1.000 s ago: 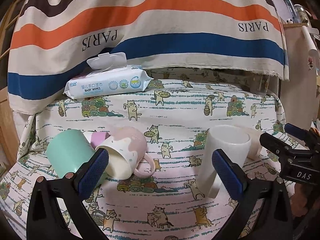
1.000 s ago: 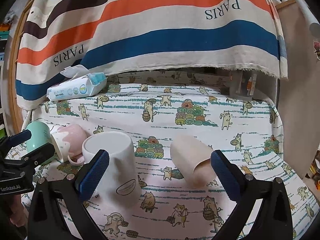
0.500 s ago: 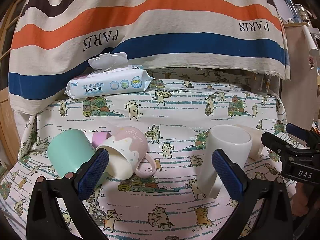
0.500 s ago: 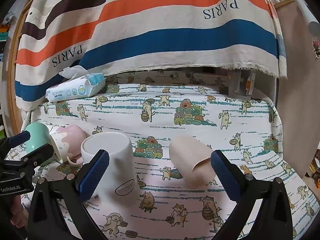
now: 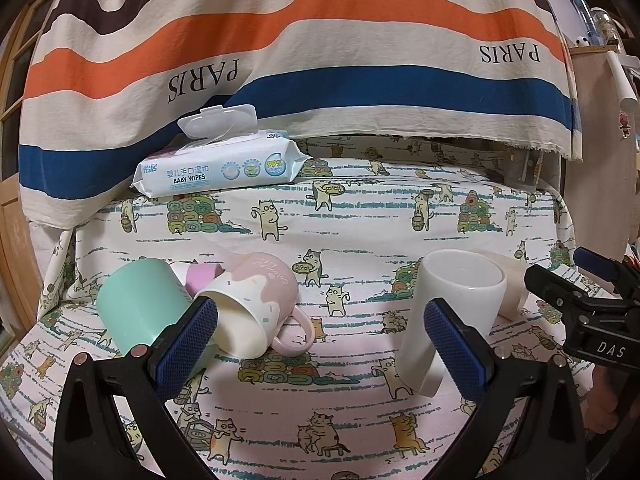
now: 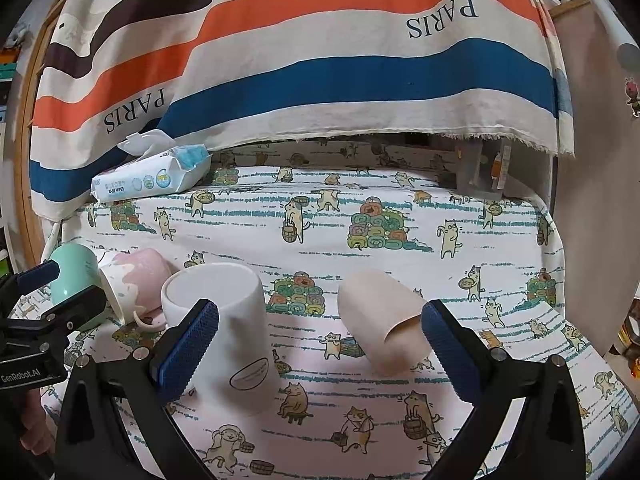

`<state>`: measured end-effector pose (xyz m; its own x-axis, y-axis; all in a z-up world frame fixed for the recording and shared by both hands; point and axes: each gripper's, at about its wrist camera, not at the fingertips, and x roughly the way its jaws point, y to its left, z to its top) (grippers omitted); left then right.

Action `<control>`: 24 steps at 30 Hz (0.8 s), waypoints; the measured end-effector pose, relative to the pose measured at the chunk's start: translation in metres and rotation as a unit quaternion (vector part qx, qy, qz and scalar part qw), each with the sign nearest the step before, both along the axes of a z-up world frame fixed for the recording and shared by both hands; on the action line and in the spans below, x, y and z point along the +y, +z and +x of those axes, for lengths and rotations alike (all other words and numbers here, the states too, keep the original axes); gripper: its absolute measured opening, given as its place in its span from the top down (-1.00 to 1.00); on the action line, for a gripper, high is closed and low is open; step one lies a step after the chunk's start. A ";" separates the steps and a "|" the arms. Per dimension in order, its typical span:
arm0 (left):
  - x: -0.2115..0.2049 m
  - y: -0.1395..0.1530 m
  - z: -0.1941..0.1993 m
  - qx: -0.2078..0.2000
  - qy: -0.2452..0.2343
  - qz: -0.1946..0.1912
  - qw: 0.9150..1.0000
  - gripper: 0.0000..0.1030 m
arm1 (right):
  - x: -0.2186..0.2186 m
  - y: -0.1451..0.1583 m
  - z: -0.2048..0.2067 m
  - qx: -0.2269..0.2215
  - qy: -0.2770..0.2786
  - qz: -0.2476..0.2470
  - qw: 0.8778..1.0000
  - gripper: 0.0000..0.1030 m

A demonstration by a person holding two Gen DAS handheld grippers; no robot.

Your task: Flip cup upside down

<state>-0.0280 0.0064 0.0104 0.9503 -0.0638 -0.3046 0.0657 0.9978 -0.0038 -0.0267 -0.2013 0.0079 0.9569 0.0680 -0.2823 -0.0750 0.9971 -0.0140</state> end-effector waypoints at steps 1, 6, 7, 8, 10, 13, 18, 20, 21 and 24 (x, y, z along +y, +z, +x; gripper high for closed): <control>0.000 0.000 0.000 0.000 0.000 0.000 1.000 -0.99 | 0.000 0.000 0.000 -0.001 -0.001 0.000 1.000 -0.99; 0.001 0.000 0.000 0.000 0.000 0.000 1.000 -0.99 | 0.000 0.001 0.000 -0.002 -0.001 0.000 1.000 -0.99; 0.001 0.000 0.000 0.000 0.000 0.000 1.000 -0.99 | 0.000 0.001 -0.001 -0.002 -0.001 0.000 1.000 -0.99; 0.001 0.000 0.000 0.000 0.000 0.000 1.000 -0.99 | 0.000 0.001 -0.001 -0.002 -0.001 -0.001 1.000 -0.99; 0.001 0.000 0.000 0.000 0.000 0.000 1.000 -0.99 | 0.000 0.000 -0.001 -0.002 -0.001 0.000 1.000 -0.99; 0.002 0.000 0.000 0.000 0.000 0.000 1.000 -0.99 | 0.000 0.000 -0.001 -0.002 -0.001 0.000 1.000 -0.99; 0.003 0.000 0.000 0.001 0.000 0.000 1.000 -0.99 | 0.000 0.001 -0.001 -0.003 -0.001 -0.001 1.000 -0.99; 0.003 0.000 0.000 0.000 0.000 0.000 1.000 -0.99 | 0.000 0.001 -0.001 -0.002 -0.001 0.000 1.000 -0.99; 0.003 0.000 0.000 0.000 0.000 0.000 1.000 -0.99 | 0.000 0.001 -0.001 -0.002 -0.001 0.000 1.000 -0.99; 0.002 0.000 0.000 0.001 0.000 0.000 1.000 -0.99 | -0.001 0.001 -0.001 -0.003 -0.001 -0.001 1.000 -0.99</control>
<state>-0.0277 0.0089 0.0104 0.9500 -0.0642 -0.3056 0.0664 0.9978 -0.0032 -0.0275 -0.2019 0.0089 0.9585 0.0654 -0.2776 -0.0725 0.9973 -0.0154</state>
